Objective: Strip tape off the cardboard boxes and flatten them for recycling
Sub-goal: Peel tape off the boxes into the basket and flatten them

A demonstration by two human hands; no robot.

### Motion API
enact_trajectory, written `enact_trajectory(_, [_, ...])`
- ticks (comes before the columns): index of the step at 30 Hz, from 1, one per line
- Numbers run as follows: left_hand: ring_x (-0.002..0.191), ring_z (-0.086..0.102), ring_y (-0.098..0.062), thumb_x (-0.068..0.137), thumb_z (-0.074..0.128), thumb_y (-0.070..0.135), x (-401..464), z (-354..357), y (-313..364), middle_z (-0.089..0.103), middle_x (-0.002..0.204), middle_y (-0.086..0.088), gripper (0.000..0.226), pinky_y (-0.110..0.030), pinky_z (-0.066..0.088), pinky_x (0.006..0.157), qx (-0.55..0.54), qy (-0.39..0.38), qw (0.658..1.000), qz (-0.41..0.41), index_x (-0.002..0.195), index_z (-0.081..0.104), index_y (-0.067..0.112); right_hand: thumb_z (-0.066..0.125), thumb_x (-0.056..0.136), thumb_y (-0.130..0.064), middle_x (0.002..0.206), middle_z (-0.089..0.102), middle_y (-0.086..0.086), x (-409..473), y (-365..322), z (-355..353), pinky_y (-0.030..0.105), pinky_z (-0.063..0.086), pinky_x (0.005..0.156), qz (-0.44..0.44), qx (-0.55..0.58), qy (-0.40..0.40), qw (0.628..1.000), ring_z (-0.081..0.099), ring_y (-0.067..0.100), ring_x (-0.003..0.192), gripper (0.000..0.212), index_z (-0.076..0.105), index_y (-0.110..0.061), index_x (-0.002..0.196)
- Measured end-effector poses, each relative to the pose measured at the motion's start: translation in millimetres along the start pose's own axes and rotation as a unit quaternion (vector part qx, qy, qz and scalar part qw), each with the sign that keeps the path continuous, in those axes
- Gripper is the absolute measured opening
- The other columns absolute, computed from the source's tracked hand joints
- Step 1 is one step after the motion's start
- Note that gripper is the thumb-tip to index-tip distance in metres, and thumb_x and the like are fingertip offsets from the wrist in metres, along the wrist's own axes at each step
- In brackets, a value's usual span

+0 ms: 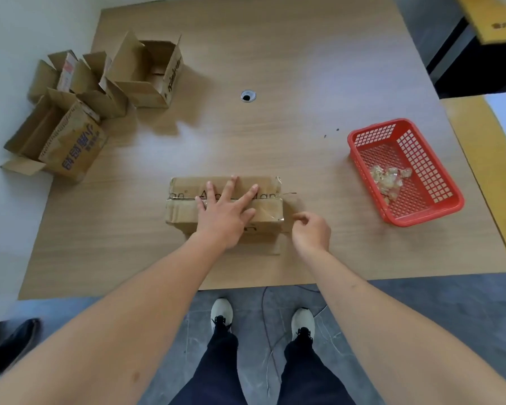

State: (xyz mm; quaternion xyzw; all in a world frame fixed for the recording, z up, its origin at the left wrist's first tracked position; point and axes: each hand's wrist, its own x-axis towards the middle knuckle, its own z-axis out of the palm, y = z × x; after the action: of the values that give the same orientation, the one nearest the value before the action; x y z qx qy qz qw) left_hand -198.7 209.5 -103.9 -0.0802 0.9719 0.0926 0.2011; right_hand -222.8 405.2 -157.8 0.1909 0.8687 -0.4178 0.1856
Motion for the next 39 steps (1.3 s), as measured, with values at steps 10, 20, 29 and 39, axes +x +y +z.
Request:
enact_trajectory(10, [0.150, -0.011, -0.054, 0.096, 0.045, 0.068, 14.2, -14.8, 26.3, -0.013, 0.169, 0.008, 0.064, -0.077, 0.010, 0.114, -0.082, -0.029, 0.992, -0.089, 0.152, 0.017, 0.059, 0.075, 0.090, -0.003, 0.081, 0.078, 0.001, -8.0, -5.4, 7.0, 0.044, 0.064, 0.081, -0.030, 0.296, -0.004, 0.955, 0.077, 0.019, 0.079, 0.030, 0.077, -0.030, 0.077])
enact_trajectory(20, [0.150, -0.010, -0.055, 0.090, 0.049, 0.075, 13.7, -16.9, 26.3, -0.012, 0.169, 0.006, 0.072, -0.078, 0.011, 0.113, -0.079, -0.027, 0.993, -0.087, 0.153, 0.018, 0.058, 0.056, 0.100, -0.021, 0.089, 0.072, 0.003, -10.2, -22.2, -0.9, 0.049, 0.062, 0.083, -0.006, 0.102, -0.078, 0.992, 0.074, 0.026, 0.082, 0.019, 0.062, -0.020, 0.082])
enact_trajectory(29, [0.149, -0.009, -0.057, 0.090, 0.057, 0.068, 19.9, -32.7, 17.4, -0.006, 0.168, 0.003, 0.072, -0.080, 0.010, 0.111, -0.069, -0.046, 0.996, -0.046, 0.152, 0.023, 0.056, 0.064, 0.096, -0.013, 0.086, 0.067, 0.002, -6.2, -51.3, -34.8, 0.036, 0.049, 0.074, -0.192, -0.117, -0.016, 0.974, 0.060, 0.023, 0.083, 0.018, 0.059, -0.018, 0.079])
enact_trajectory(39, [0.142, -0.004, -0.068, 0.095, 0.058, 0.059, 27.1, -37.6, 17.6, -0.008, 0.168, -0.012, 0.069, -0.077, 0.008, 0.114, -0.042, -0.060, 0.997, -0.018, 0.154, 0.026, 0.045, 0.071, 0.090, -0.002, 0.090, 0.075, 0.001, -14.3, -49.3, -16.2, 0.040, 0.058, 0.075, -0.329, -0.151, 0.059, 0.930, 0.069, 0.022, 0.081, 0.033, 0.072, -0.018, 0.118])
